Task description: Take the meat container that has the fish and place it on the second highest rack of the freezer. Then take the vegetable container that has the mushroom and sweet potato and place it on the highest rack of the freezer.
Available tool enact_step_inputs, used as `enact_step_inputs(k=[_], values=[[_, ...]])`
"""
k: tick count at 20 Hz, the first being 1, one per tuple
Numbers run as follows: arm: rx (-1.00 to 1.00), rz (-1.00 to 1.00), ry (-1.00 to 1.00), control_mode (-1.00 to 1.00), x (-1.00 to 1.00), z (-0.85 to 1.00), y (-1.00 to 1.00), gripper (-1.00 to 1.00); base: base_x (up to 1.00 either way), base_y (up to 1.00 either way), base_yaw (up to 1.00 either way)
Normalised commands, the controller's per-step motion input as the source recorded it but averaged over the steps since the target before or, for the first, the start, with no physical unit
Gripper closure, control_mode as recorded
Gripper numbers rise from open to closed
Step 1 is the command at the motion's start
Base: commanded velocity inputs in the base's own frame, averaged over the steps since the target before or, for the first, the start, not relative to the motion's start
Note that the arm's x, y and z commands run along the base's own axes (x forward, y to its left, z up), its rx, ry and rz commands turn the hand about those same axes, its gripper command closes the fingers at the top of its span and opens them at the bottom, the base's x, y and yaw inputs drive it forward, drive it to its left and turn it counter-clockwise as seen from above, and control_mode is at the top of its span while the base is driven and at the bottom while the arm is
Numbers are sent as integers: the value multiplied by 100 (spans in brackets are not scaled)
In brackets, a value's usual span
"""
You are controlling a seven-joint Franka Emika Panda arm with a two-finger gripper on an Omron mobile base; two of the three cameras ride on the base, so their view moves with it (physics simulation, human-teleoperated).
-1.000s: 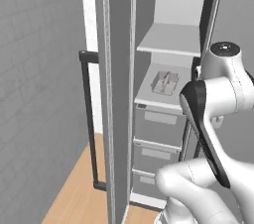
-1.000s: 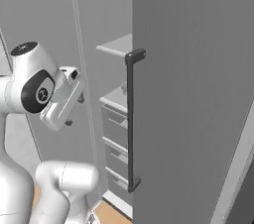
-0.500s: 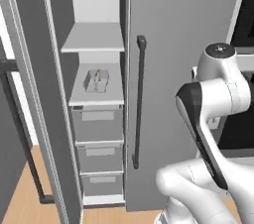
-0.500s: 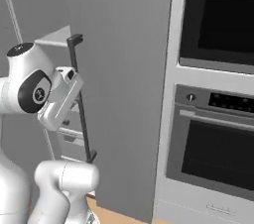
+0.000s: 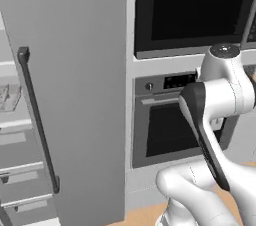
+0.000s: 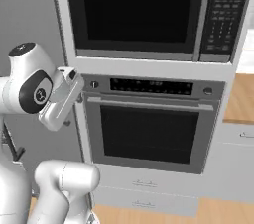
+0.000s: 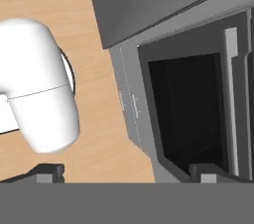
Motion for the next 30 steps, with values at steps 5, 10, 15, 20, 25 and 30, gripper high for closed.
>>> enact_step_inputs(k=[5, 10, 15, 20, 25, 30], values=[[0, 0, 0, 100, 0, 0, 0, -100, 45, -68, -44], [0, 0, 0, 100, 0, 0, 0, -100, 62, -71, -10], [0, 0, 0, 100, 0, 0, 0, -100, 24, -87, 5], [0, 0, 0, 100, 0, 0, 0, -100, 46, -90, 18], [0, 0, 0, 100, 0, 0, 0, -100, 34, -99, 21], [0, 0, 0, 100, 0, 0, 0, -100, 57, -97, 23]])
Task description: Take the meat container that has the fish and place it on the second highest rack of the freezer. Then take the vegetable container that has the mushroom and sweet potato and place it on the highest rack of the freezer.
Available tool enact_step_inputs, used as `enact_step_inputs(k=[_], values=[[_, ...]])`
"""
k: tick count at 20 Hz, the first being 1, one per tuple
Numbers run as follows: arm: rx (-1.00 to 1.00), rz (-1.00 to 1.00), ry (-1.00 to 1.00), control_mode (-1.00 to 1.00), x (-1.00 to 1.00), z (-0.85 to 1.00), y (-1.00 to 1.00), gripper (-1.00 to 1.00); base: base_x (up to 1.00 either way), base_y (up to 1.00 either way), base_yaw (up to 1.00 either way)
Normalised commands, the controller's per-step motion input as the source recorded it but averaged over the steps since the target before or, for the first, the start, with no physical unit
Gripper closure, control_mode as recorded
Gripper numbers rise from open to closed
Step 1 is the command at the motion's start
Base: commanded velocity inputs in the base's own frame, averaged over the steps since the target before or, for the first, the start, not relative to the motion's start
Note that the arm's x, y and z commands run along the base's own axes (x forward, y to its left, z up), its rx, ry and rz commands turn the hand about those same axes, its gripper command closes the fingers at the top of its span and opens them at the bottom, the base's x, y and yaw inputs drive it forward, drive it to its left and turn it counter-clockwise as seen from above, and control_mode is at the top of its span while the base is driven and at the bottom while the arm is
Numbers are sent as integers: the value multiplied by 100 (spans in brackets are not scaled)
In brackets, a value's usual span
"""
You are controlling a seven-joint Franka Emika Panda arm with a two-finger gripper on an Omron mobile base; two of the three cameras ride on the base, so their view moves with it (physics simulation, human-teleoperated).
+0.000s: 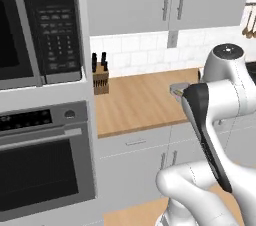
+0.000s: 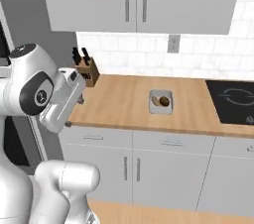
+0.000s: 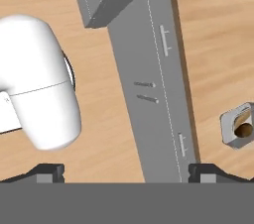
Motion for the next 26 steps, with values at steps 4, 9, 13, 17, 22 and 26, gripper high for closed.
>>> enact_step_inputs(k=[4, 9, 13, 17, 22, 26], values=[[0, 0, 0, 100, 0, 0, 0, -100, 54, -85, 22], [0, 0, 0, 100, 0, 0, 0, -100, 39, -63, 13], [0, 0, 0, 100, 0, 0, 0, -100, 52, -62, 11], [0, 0, 0, 100, 0, 0, 0, -100, 38, -30, 5], [0, 0, 0, 100, 0, 0, 0, -100, 34, -10, 1], [0, 0, 0, 100, 0, 0, 0, -100, 55, 0, 0]])
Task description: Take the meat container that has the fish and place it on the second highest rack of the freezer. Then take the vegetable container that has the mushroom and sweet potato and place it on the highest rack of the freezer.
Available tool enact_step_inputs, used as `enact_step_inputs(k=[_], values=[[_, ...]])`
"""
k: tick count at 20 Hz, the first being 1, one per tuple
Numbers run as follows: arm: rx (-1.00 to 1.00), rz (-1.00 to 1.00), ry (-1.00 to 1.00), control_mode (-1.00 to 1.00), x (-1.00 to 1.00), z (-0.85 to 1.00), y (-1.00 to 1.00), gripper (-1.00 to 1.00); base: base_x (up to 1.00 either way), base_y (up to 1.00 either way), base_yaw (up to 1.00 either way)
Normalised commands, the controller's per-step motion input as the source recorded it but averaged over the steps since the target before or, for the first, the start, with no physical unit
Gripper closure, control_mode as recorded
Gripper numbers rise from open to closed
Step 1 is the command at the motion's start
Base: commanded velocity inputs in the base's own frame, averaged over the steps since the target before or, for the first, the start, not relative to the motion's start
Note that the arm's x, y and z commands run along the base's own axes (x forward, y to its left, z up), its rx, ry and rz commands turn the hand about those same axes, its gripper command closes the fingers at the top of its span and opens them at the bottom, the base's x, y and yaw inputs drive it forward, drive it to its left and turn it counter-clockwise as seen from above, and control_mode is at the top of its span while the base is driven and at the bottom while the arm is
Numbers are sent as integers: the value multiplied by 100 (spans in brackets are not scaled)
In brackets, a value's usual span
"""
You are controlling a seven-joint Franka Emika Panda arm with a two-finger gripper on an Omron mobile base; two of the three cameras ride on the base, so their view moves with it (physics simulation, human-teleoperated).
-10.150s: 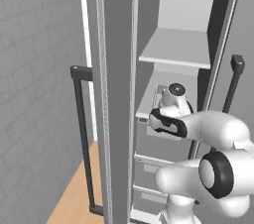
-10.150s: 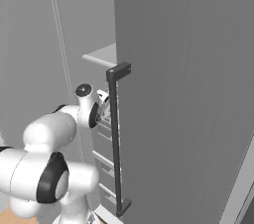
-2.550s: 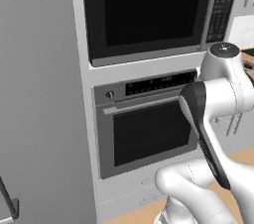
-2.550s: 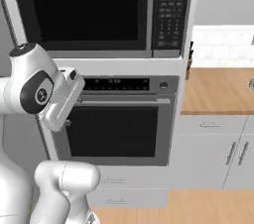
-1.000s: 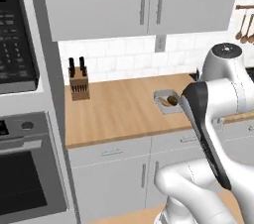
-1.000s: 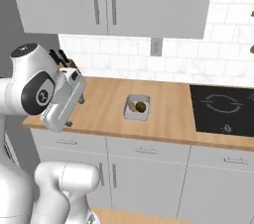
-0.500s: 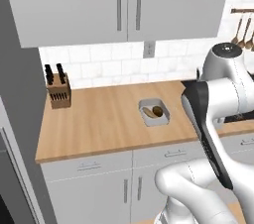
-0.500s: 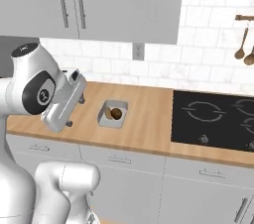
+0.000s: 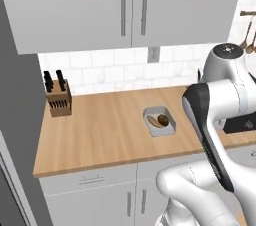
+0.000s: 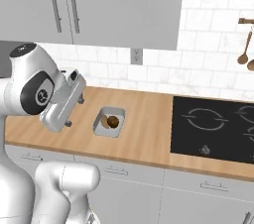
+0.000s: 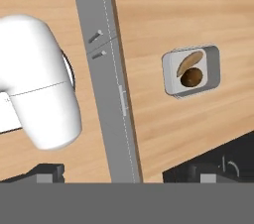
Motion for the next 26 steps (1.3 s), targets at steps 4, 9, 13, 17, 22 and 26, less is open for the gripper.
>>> enact_step_inputs(k=[4, 9, 13, 17, 22, 26], values=[[0, 0, 0, 100, 0, 0, 0, -100, 51, 0, 0], [0, 0, 0, 100, 0, 0, 0, -100, 19, 0, 0], [0, 0, 0, 100, 0, 0, 0, -100, 0, 0, 0], [0, 0, 0, -100, 0, 0, 0, -100, 0, 0, 0], [4, 9, -1, -100, 38, -23, -14, -100, 0, 0, 0], [9, 20, 3, -100, 44, -30, -35, -100, 0, 0, 0]])
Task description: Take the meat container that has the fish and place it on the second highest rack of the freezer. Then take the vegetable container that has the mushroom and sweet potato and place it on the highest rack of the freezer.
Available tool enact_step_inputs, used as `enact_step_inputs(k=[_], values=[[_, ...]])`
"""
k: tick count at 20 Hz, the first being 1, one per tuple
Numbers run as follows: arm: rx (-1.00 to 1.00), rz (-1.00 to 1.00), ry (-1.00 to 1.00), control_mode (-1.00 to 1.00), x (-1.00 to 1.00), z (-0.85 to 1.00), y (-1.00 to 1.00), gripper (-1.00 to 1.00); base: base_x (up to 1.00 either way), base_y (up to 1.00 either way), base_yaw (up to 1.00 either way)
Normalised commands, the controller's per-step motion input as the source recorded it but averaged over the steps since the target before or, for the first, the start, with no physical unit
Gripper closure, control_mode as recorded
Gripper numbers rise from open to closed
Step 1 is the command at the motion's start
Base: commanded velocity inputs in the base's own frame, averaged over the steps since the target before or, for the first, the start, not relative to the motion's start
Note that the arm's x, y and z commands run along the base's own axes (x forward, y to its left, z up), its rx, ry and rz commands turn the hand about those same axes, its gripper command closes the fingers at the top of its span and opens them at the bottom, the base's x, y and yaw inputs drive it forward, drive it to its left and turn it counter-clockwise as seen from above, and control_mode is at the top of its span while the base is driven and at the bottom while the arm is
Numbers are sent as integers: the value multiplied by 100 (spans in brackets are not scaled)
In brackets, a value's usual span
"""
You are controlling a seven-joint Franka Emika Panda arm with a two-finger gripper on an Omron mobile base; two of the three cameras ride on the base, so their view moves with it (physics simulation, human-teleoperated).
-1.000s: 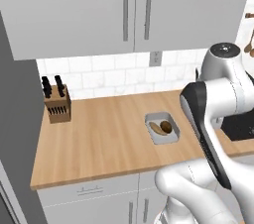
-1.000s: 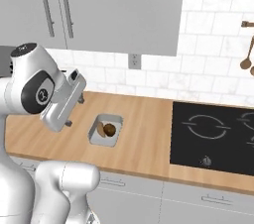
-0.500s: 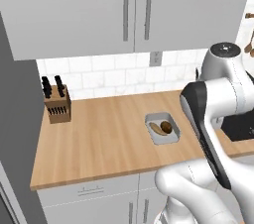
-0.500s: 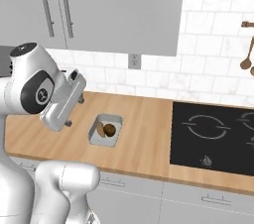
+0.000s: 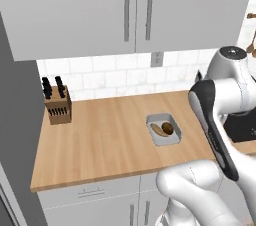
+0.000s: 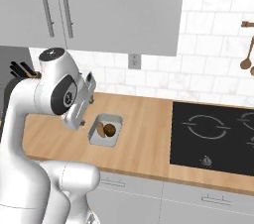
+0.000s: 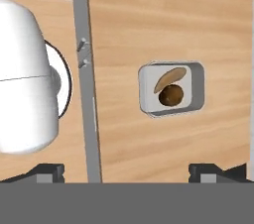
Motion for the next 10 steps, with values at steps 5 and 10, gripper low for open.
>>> enact_step_inputs(k=[5, 10], values=[[16, 26, 8, -100, 78, -64, -45, -100, 0, 0, 0], [13, 27, 5, -100, 75, -65, -52, -100, 0, 0, 0]])
